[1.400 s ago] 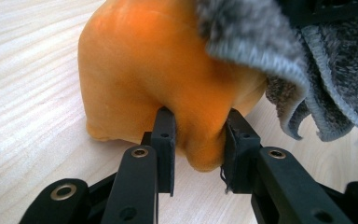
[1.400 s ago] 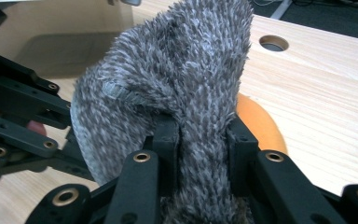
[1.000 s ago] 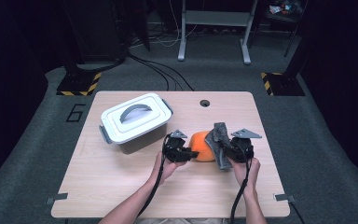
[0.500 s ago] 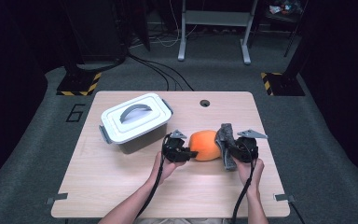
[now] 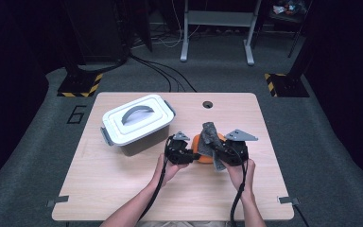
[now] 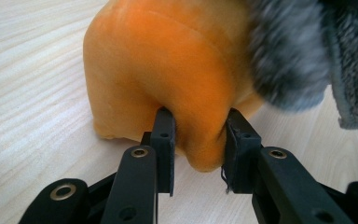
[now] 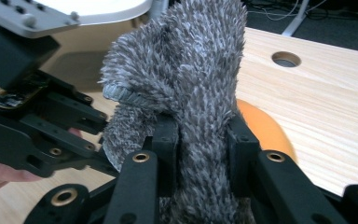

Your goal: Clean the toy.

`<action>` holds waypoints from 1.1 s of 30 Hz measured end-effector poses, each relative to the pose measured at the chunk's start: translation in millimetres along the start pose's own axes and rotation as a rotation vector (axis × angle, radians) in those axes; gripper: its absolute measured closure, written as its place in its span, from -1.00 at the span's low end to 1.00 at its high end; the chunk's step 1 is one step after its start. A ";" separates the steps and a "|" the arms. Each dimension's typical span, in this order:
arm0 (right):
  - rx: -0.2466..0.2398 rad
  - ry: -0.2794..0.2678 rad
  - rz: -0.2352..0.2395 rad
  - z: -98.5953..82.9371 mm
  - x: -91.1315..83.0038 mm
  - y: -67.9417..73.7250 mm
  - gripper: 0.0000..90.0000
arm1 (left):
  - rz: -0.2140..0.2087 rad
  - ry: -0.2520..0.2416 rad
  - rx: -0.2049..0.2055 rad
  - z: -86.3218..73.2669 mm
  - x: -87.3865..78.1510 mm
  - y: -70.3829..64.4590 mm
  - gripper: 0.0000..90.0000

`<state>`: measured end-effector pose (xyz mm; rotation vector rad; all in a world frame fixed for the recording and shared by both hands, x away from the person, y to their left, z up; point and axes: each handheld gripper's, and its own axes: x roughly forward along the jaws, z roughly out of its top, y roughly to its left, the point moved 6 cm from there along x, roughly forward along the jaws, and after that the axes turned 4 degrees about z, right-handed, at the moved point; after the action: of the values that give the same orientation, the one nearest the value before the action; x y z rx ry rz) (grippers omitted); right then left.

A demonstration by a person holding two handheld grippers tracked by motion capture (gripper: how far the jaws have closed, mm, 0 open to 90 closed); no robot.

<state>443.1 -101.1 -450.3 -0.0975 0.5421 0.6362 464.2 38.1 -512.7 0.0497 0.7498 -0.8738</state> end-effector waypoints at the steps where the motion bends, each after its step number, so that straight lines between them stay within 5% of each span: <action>1: -0.008 0.009 -0.002 -0.2 2.3 0.9 0.54 | 0.000 0.000 0.000 0.0 0.1 -0.2 0.54; 9: -0.008 0.047 -0.064 -7.6 11.7 -12.1 0.55 | -0.003 0.005 0.014 -0.1 0.7 -2.3 0.54; 27: 0.204 0.082 -0.156 -43.7 11.1 -77.6 0.54 | -0.006 -0.016 0.010 -0.1 0.8 -0.3 0.51; 33: 0.200 0.086 -0.167 -43.5 13.0 -77.4 0.55 | 0.033 -0.029 0.095 -0.9 -1.2 -1.9 0.27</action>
<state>477.8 -167.2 -500.0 0.0188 0.6707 0.4144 461.9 37.9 -512.1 0.1329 0.6788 -0.8770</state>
